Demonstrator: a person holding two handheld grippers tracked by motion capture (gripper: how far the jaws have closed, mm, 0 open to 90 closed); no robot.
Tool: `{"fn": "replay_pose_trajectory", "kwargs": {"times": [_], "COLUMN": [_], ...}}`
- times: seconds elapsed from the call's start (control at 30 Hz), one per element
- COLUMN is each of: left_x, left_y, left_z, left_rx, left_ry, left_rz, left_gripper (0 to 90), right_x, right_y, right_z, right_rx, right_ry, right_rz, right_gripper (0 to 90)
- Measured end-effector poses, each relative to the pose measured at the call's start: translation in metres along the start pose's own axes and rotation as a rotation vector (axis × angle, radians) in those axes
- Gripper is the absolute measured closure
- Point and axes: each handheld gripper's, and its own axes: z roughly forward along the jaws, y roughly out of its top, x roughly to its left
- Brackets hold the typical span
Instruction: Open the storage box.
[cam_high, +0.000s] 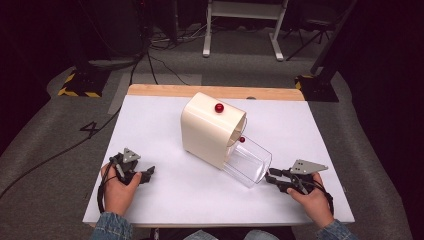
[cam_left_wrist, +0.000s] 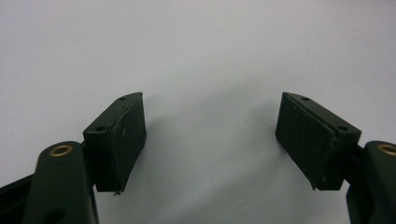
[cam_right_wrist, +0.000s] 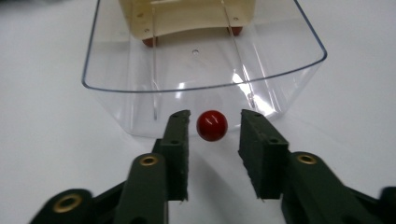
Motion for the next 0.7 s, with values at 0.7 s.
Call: {"fn": "replay_pose_trajectory", "kwargs": {"times": [0.7], "left_x": [0.000], "left_y": [0.000], "left_z": [0.000], "left_rx": [0.001], "left_ry": [-0.002], "left_rz": [-0.002], "left_gripper": [24.7], "right_x": [0.002], "right_y": [0.044], "right_z": [-0.019], "right_rx": [-0.077], "right_ry": [0.004], "right_rz": [-0.011], "right_gripper": [52.8]}}
